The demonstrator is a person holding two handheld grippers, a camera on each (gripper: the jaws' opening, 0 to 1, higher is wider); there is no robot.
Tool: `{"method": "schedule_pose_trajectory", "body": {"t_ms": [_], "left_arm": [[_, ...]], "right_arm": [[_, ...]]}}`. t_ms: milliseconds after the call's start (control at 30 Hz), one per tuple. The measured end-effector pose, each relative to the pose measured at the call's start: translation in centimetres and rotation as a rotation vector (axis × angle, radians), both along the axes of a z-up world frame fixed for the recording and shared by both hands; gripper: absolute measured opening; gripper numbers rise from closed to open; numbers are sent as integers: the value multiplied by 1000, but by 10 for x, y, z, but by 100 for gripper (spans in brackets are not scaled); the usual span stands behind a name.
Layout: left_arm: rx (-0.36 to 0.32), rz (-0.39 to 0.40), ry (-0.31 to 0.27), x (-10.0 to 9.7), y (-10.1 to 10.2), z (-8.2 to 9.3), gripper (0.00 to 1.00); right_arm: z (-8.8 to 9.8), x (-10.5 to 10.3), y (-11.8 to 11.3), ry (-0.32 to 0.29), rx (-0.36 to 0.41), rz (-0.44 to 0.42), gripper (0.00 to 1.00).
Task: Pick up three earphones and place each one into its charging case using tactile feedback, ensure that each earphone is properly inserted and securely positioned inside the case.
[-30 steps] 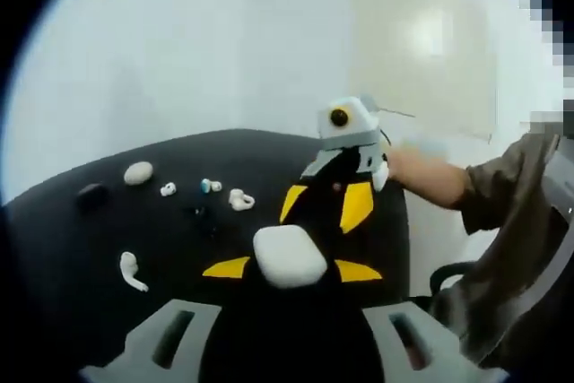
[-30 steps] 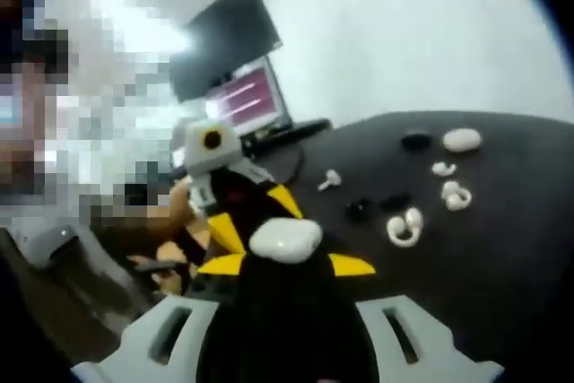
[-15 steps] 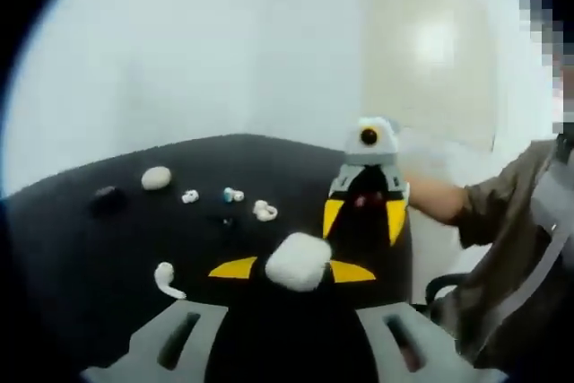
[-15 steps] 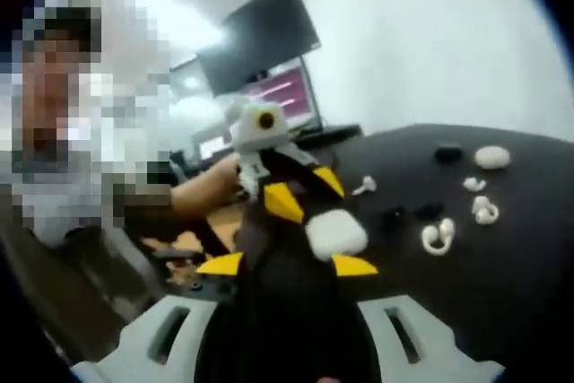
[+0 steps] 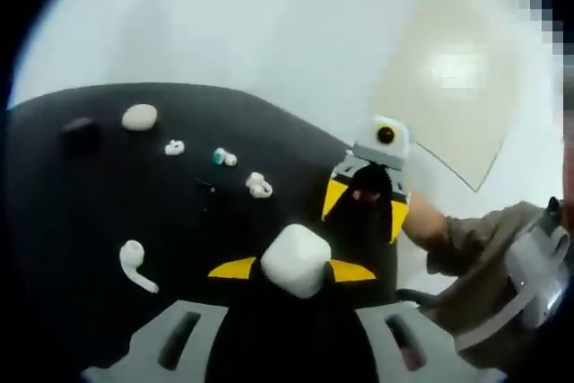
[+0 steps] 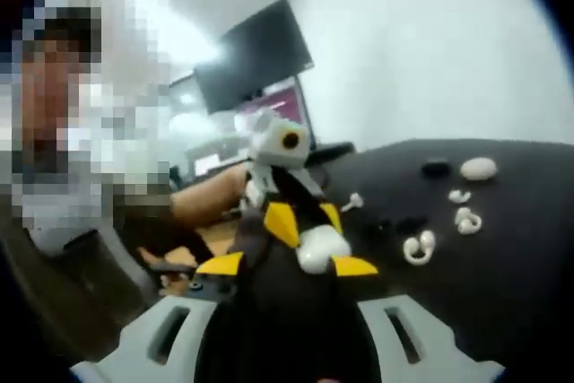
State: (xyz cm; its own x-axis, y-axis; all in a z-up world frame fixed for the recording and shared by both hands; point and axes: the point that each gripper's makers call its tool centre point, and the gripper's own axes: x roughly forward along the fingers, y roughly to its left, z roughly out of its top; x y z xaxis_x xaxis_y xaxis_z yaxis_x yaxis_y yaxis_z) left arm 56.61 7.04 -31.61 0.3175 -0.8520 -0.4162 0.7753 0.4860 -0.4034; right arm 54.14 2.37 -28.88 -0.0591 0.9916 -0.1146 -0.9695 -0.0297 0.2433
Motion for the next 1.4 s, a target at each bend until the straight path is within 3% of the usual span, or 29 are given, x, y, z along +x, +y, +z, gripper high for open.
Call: {"method": "schedule_pose_trajectory", "body": {"t_ms": [33, 67, 100, 133, 200, 233, 267, 367, 467, 600, 767, 833, 967, 1033, 1067, 1100, 1200, 1400], "left_arm": [[5, -9, -18, -1, 0, 0, 25], [-18, -13, -81, 0, -1, 7, 21], [-65, -8, -100, 0, -1, 17, 16], [-60, -43, -129, -4, -2, 19, 13], [-21, -30, -204, -4, 2, 18, 13], [6, -23, -279, 1, 4, 19, 8], [89, -44, -345, 1, 9, 14, 1], [74, -63, -386, -1, 1, 17, 0], [62, -68, -384, 2, -2, 16, 0], [45, -28, -350, 12, 5, 17, 10], [4, -26, -267, 8, 9, 14, 22], [-4, -39, -227, 5, 7, 10, 26], [19, -65, -202, -1, 1, -2, 28], [20, -80, -221, -3, -2, -3, 28], [22, -81, -223, -3, -2, -3, 27], [27, -87, -228, -4, -2, -4, 27], [25, -95, -239, -5, -1, -4, 26], [22, -118, -284, -6, 0, -4, 25]], "right_arm": [[0, 1, -1, 3, 4, -4, 37], [1, 3, -1, 8, 6, -9, 37], [1, 5, -2, 13, 7, -17, 37], [0, 7, -3, 19, 4, -29, 36], [-1, 13, -3, 28, -2, -56, 36], [-3, 16, -3, 39, -14, -71, 35], [-5, 18, -2, 44, -23, -78, 35], [-9, 18, 2, 58, -54, -87, 34], [-23, 19, 7, 118, -156, -96, 35], [-20, 25, 6, 156, -145, -122, 32], [-18, 27, 3, 182, -144, -120, 33], [-17, 30, 4, 139, -150, -113, 35], [-19, 26, 14, 87, -197, -44, 35], [-27, 24, 21, 97, -226, -25, 34], [-22, 27, 29, 70, -182, -21, 32], [-26, 28, 29, 102, -213, -37, 30], [-24, 29, 28, 107, -190, -44, 29], [-18, 23, 26, -213, -138, -19, 29]]}}
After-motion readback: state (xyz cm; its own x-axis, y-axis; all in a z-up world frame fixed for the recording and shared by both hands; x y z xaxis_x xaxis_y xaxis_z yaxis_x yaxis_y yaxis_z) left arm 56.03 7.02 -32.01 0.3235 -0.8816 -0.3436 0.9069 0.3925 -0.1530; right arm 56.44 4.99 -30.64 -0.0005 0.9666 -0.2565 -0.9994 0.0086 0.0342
